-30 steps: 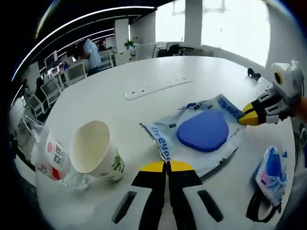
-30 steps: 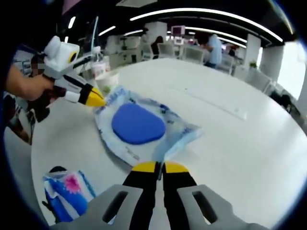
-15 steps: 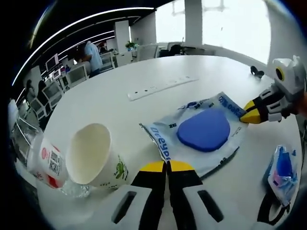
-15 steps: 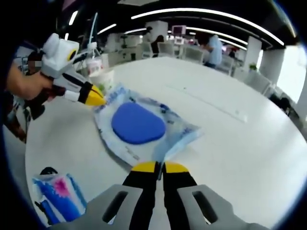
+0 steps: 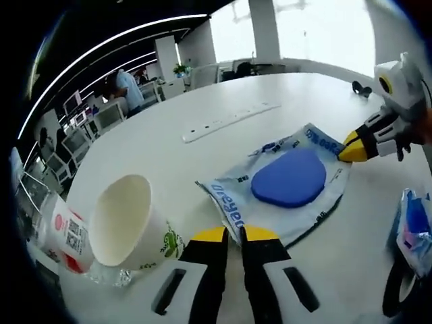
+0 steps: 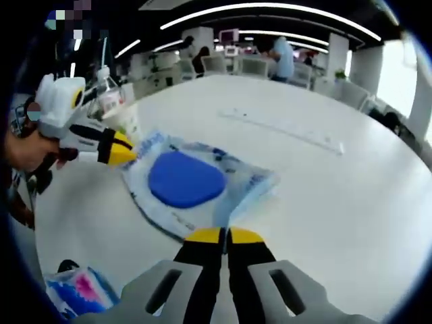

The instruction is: Arrange the tabletop items into an orderly group along one side of the table until the central work area is clear of visible clutter.

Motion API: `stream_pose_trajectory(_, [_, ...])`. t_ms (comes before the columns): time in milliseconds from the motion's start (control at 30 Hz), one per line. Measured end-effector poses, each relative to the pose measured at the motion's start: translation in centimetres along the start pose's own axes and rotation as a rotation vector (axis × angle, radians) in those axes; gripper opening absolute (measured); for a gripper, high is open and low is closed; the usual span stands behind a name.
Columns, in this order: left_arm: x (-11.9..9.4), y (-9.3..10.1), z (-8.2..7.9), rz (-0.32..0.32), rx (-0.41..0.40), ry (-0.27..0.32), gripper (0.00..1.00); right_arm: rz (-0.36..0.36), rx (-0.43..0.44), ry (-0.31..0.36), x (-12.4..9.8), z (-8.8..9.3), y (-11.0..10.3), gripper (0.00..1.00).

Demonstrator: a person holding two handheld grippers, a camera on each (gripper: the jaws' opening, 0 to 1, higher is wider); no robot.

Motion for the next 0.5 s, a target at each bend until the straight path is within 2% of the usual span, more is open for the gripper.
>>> stream_pose_trajectory(267, [-1.0, 0.4, 1.0, -0.019, -0.024, 0.015, 0.16, 0.025, 0.071, -0.005, 0.2, -0.1, -0.1, 0.00])
stream_pose_trajectory(433, [-0.8, 0.6, 1.3, -0.022, -0.002, 0.004, 0.12, 0.030, 0.090, -0.007, 0.3, -0.2, -0.3, 0.00])
stream_pose_trajectory(500, [-0.6, 0.6, 1.0, -0.036, 0.041, -0.001, 0.10, 0.030, 0.088, -0.008, 0.3, -0.3, -0.5, 0.00])
Point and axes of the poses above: the point that each gripper's makers call its tool centre point, and the gripper's own axes: x roughly forward along the fingers, y roughly to its right, z roughly out of its underside, the point moved 10 cm from there along -x, roughly backward along the fingers, and after that the axes turned 5 degrees about z, right-handed, at the moved point
